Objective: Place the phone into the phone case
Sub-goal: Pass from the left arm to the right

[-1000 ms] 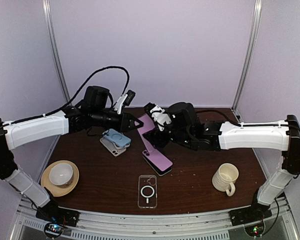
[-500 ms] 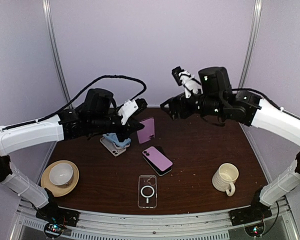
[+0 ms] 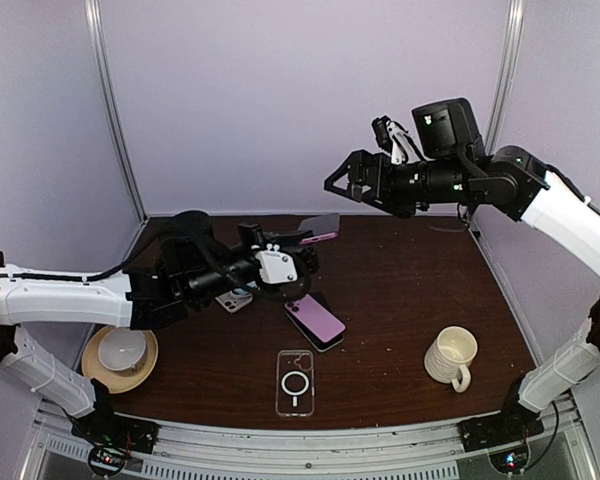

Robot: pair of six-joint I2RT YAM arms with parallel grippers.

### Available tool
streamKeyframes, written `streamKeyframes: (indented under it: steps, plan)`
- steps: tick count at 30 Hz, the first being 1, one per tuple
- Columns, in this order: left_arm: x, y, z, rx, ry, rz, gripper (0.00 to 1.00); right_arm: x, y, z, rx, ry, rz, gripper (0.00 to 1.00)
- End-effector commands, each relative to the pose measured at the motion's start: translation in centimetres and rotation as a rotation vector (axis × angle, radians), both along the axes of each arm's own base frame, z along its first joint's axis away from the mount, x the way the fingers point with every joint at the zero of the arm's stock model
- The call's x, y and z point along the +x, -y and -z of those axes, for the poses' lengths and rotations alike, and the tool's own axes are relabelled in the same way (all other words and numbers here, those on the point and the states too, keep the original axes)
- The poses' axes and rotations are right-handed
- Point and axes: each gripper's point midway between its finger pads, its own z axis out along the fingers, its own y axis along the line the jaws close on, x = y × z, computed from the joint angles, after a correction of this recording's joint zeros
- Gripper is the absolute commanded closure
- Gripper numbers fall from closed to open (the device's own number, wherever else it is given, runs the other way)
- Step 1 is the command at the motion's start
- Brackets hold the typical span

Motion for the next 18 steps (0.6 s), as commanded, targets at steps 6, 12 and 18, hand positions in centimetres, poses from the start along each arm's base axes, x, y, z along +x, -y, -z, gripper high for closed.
streamKeyframes:
  steps: [6, 12, 18]
  plan:
    - [-3.5, -0.4, -6.7, -0.197, 0.295, 0.000, 1.00, -2.8, -3.4, 2.5, 0.231, -0.241, -0.100, 0.08]
    - [-3.9, -0.3, -6.3, -0.164, 0.319, -0.004, 1.00, -3.0, -3.7, 3.7, 0.279, -0.275, -0.086, 0.25]
    - [-4.0, -0.2, -5.2, -0.126, 0.302, 0.005, 1.00, -3.0, -4.1, 2.9, 0.313, -0.274, -0.102, 0.49]
